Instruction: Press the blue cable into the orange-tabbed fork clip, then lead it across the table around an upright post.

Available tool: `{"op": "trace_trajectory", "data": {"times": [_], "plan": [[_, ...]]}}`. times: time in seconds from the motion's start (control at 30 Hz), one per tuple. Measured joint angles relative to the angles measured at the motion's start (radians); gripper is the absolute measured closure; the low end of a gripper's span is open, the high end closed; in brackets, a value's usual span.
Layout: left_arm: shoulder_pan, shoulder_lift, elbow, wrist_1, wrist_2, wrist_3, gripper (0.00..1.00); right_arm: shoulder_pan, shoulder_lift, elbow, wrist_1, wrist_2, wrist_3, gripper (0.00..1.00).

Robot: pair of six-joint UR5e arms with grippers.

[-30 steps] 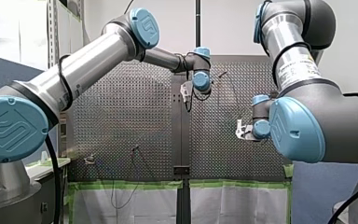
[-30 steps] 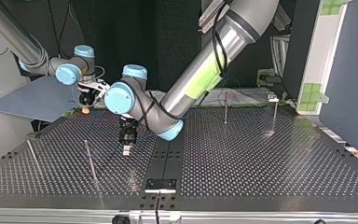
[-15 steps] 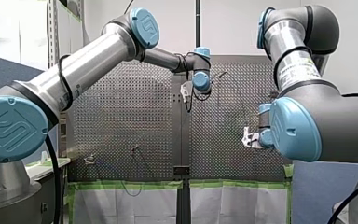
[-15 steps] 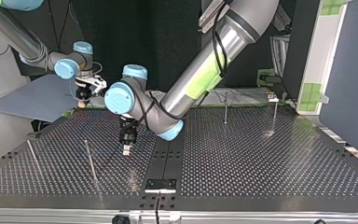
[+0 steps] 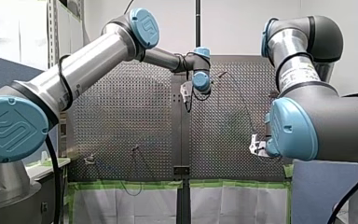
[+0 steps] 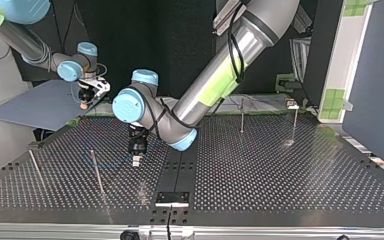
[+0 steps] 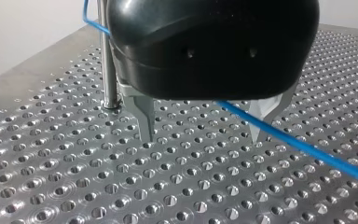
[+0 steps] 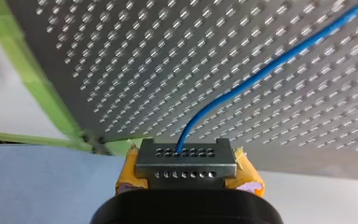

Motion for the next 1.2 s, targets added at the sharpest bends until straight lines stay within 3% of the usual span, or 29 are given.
{"op": "trace_trajectory", "data": {"times": [0.27,0.83,1.2], "plan": [[0.002,0.000,0.000,0.001,0.001,-0.004,0.00,-0.030,0.059,-0.001,-0.043,-0.009,0.054,1.00],[0.002,0.000,0.000,-0.001,0.003,-0.005,0.00,-0.073,0.066,-0.003,-0.095,-0.018,0.097,1.00],[0.001,0.000,0.000,-0.002,0.001,-0.005,0.00,-0.093,0.071,-0.005,-0.145,-0.031,0.168,1.00]]}}
